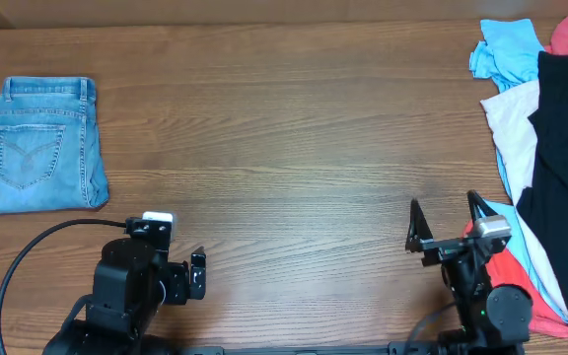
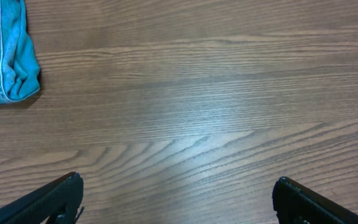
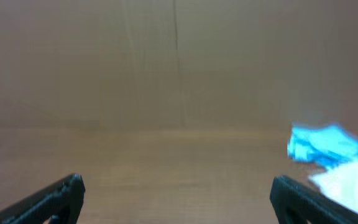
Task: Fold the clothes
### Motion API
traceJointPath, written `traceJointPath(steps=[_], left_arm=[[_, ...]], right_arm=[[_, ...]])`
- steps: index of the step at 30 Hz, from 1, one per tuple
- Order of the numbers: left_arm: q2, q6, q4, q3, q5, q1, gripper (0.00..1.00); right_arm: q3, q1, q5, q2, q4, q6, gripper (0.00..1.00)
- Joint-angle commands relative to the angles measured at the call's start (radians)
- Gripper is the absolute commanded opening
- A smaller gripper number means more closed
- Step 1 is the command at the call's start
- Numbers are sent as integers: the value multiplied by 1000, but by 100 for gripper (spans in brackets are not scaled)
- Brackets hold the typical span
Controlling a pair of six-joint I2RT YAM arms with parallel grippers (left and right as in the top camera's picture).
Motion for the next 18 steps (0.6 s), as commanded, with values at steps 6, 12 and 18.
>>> traceJointPath(steps=[6,12,18], left_arm=[[0,-9,4,-2,-8,1,100],[0,-9,4,-3,-8,1,100],[0,-9,4,-2,-8,1,100]], right_arm=[[-84,3,-11,-4,-19,-39,100],[-84,3,-11,-3,-18,-39,100],[-84,3,-11,-3,-18,-39,100]])
